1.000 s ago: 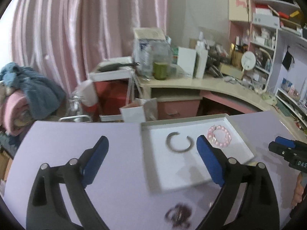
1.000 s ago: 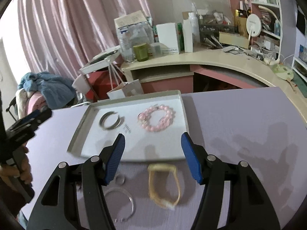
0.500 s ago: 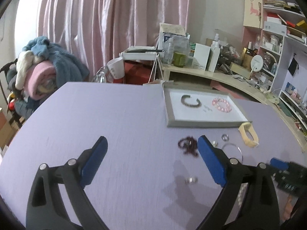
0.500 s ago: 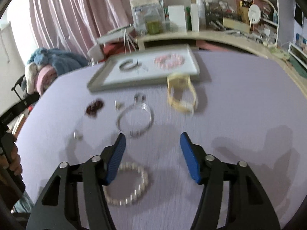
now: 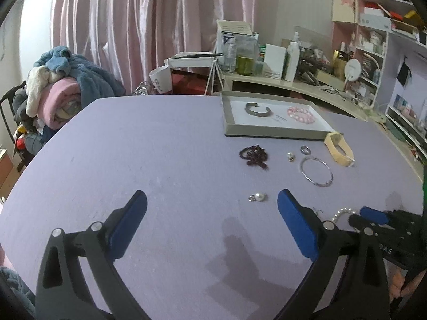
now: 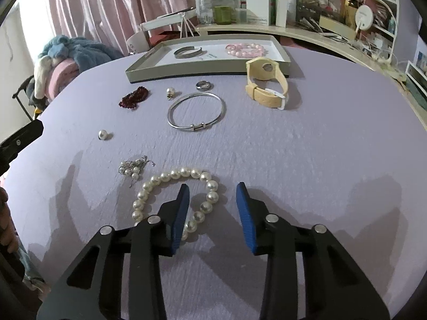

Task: Organize jewelry
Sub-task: 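Withdraw both grippers from the tray back toward the remaining jewelry, then grasp the pearl bracelet with the right gripper while the left gripper grasps the pearl drop earrings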

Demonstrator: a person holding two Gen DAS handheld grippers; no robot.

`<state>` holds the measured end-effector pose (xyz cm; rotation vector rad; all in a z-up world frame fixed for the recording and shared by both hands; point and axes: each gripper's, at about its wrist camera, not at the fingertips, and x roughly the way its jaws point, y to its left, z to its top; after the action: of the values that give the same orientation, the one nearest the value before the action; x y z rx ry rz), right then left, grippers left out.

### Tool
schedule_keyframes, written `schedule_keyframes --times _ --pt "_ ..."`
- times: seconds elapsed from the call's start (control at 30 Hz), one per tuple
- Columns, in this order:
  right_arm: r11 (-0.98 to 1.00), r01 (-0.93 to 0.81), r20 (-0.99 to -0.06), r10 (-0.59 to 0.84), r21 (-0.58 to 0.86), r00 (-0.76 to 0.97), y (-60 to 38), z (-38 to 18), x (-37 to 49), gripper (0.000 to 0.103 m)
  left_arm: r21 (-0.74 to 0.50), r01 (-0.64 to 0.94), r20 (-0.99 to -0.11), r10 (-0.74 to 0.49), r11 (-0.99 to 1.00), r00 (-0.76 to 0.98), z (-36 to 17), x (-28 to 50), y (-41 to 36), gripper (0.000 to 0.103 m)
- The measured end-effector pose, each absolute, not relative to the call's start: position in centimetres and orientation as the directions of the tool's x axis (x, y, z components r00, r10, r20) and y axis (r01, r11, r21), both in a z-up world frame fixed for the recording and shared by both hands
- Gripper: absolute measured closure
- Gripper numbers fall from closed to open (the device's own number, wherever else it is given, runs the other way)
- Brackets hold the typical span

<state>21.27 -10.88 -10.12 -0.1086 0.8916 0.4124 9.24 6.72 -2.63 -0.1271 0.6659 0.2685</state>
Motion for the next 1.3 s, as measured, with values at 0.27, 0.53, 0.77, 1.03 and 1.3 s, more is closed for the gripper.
schedule_keyframes --times 0.27,0.53,0.77,1.03,1.3 --pt "0.914 -0.405 -0.775 0.267 0.015 0.573 -10.7 -10.2 21.0 0.093 -0.043 -0.224 -0.635 0.147 0.974 0.759 -3.0 9.8 5.2 0.005" --pt "0.949 -0.300 -0.750 0.266 0.095 0.605 -15.3 -8.1 21.2 0.093 -0.041 -0.099 -0.661 0.047 0.994 0.749 -4.2 11.6 1.6 0.005" --pt "0.939 -0.303 -0.694 0.328 0.164 0.641 -16.2 -5.1 20.7 0.093 -0.055 -0.054 -0.706 0.000 0.997 0.708 -6.0 14.0 -0.8 0.011" --pt "0.936 -0.287 -0.671 0.348 0.206 0.654 -16.9 -3.8 21.2 0.093 -0.030 -0.050 -0.745 0.011 0.998 0.667 -7.6 15.6 -2.8 0.037" --pt "0.936 -0.260 -0.682 0.352 0.238 0.641 -17.6 -4.3 21.7 0.093 -0.026 -0.018 -0.785 -0.010 1.000 0.619 -8.7 16.6 -4.3 0.058"
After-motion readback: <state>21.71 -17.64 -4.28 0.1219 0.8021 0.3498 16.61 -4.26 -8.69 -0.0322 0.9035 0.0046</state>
